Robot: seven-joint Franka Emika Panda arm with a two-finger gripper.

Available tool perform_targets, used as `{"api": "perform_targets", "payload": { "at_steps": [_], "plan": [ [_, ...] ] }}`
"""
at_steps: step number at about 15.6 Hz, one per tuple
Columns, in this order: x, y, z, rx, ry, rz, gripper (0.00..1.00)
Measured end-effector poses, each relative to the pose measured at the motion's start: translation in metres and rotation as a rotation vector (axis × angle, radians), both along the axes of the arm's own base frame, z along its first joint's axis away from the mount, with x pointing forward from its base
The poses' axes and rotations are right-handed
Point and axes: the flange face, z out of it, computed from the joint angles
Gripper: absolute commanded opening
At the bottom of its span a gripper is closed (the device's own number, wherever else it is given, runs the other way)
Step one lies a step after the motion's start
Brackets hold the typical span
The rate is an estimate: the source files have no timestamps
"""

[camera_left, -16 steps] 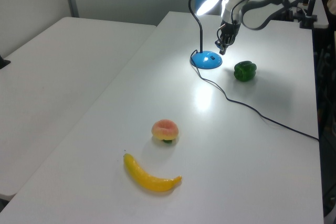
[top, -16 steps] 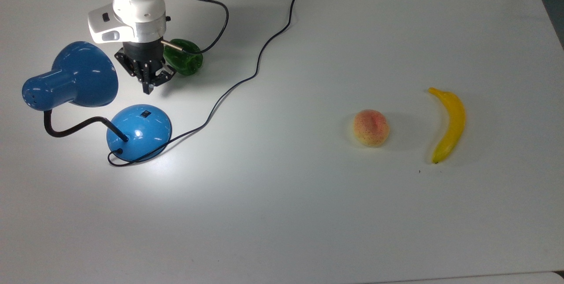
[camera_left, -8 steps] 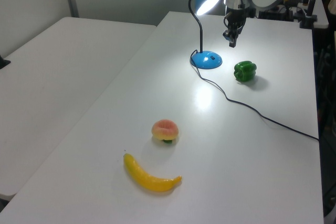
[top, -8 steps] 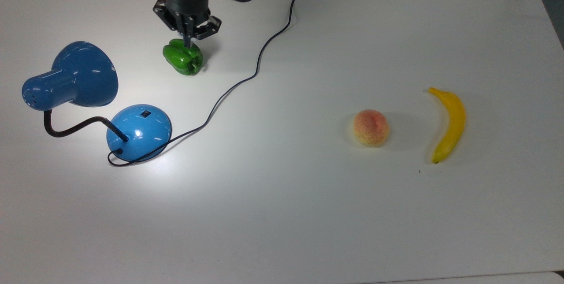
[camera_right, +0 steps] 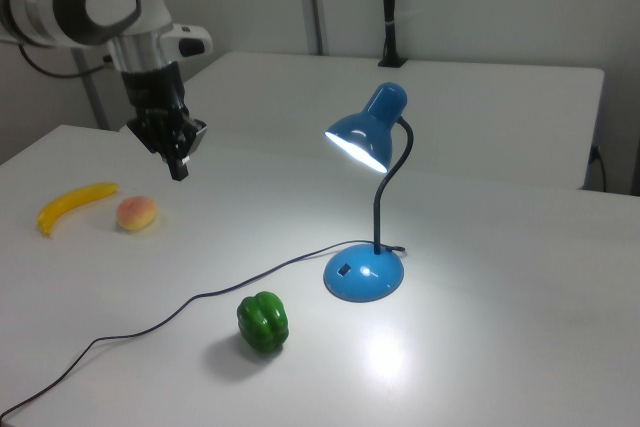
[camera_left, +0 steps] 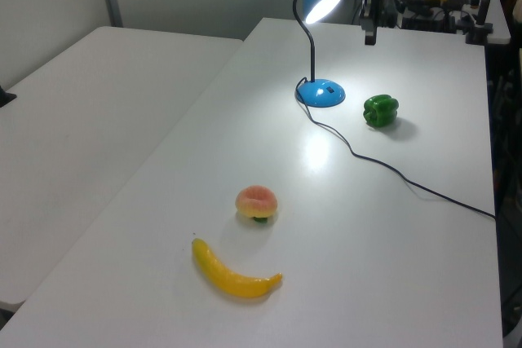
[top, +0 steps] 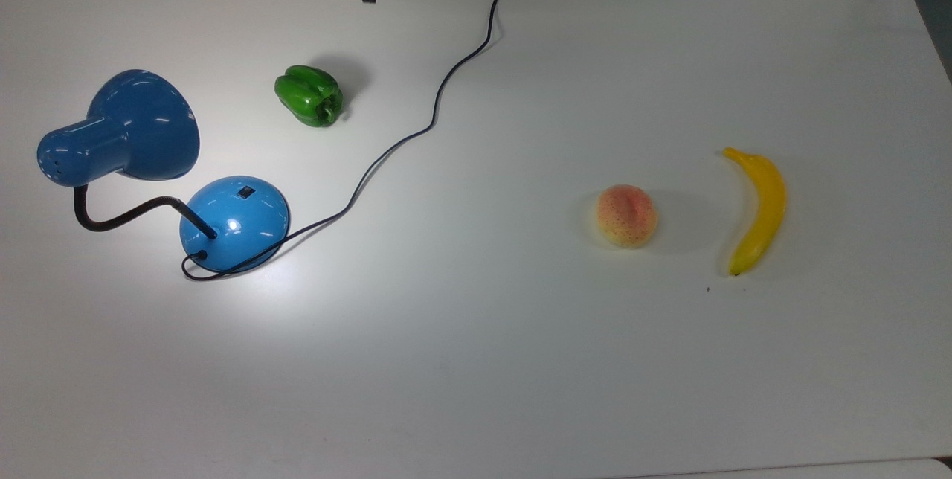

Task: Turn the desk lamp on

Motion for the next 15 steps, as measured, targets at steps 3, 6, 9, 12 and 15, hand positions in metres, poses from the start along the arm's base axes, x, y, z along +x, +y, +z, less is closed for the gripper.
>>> {"api": "perform_targets", "payload": {
  "at_steps": [3, 6, 9, 12, 15],
  "plan": [
    [-0.002, -0.007, 0.016, 0.013, 0.001, 0.022, 0.89],
    [0.000, -0.010, 0.013, -0.007, 0.006, 0.028, 1.00],
    [0.001, -0.013, 0.012, -0.030, 0.009, 0.029, 1.00],
    [0.001, -0.017, 0.013, -0.032, 0.006, 0.022, 1.00],
    [0.002, -0.027, 0.022, -0.032, -0.012, 0.005, 1.00]
  ]
}}
